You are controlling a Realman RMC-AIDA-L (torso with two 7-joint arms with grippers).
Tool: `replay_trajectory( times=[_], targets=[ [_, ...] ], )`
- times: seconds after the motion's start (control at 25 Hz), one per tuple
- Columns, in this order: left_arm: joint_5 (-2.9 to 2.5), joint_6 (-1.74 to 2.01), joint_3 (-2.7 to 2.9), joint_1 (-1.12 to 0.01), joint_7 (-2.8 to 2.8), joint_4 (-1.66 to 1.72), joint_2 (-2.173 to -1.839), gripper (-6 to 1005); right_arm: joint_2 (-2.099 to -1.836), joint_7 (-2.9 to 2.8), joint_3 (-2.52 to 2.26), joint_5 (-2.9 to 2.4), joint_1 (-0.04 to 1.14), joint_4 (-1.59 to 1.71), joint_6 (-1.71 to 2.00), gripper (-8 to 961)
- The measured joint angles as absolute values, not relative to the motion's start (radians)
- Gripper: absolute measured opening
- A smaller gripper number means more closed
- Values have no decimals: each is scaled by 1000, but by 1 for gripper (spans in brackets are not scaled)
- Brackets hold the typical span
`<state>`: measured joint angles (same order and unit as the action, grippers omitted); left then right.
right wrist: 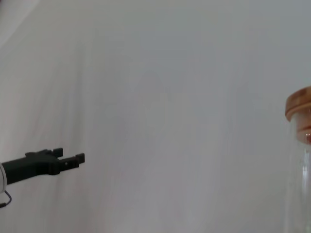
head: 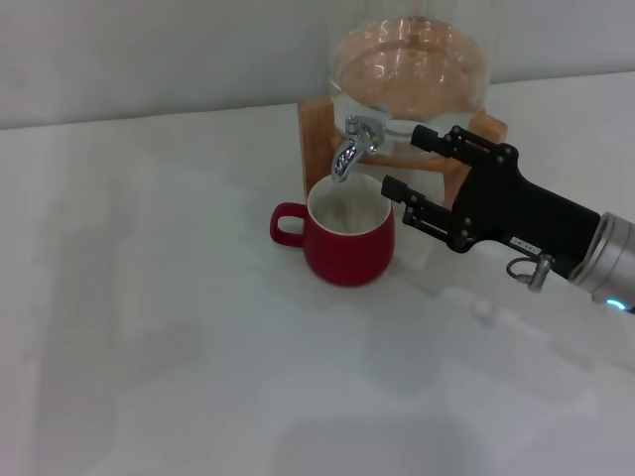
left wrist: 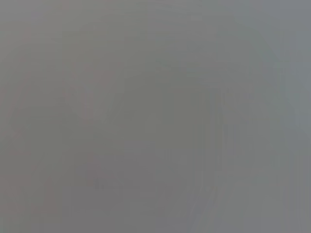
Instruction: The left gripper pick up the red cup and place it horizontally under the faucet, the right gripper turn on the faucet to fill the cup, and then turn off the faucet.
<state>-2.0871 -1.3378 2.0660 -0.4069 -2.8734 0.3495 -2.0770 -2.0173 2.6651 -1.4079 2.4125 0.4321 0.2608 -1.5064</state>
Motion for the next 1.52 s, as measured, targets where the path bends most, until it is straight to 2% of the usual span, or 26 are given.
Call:
replay_trajectory(
  times=[0.52,1.52],
  targets=[
    [-2084,-1338,2054,-416,-2873,345,-2076,862,-2021,2640,-1429,2405,408,260,-1560,637],
    [-2096,-1338,2064,-423,-2879,344,-2079,862,-2028,2640,-1542,2410,466,273,-1506,637]
  ],
)
